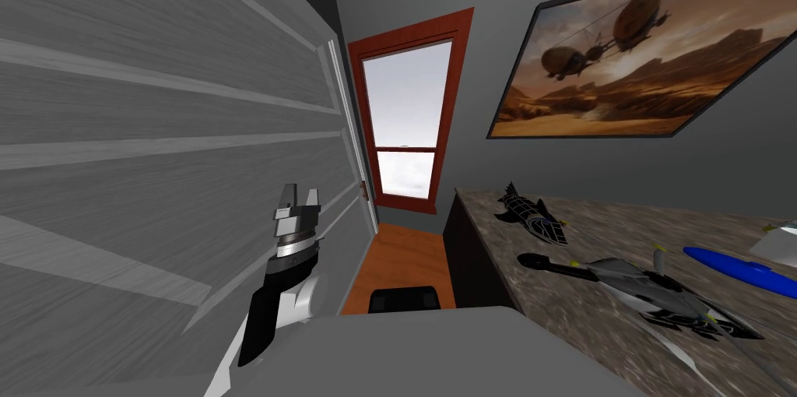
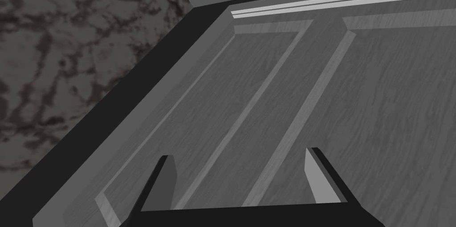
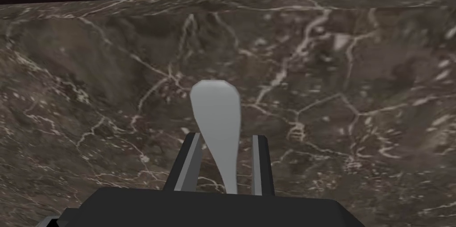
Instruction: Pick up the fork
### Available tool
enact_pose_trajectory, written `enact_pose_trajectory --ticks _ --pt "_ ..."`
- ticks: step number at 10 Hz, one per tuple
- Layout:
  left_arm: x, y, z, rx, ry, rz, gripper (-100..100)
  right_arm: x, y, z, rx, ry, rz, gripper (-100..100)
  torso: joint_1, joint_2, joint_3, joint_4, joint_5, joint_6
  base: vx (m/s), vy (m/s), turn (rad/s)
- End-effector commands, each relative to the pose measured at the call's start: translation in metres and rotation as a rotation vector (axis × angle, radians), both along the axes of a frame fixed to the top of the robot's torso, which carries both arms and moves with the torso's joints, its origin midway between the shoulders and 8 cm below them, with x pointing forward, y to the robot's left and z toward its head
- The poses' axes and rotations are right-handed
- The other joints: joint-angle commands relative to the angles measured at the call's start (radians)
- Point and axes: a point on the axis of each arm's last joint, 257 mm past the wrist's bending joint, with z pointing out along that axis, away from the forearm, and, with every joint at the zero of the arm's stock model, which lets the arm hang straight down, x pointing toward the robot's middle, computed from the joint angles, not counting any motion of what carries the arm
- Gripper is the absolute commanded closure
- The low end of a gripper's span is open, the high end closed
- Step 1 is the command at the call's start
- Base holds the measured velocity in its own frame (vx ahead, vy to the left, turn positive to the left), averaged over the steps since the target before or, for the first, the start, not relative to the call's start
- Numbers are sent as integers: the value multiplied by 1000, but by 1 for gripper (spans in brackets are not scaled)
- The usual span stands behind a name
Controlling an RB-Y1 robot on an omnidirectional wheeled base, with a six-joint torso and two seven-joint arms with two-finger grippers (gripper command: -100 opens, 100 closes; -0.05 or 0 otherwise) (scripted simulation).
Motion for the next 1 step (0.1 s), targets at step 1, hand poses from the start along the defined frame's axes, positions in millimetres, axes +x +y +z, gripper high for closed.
enact_pose_trajectory --ticks 1 --pt "0 0 0 0 0 0 0 0 0 0 0 0 0 0 0 0 0 0 0 0 0 0 0"
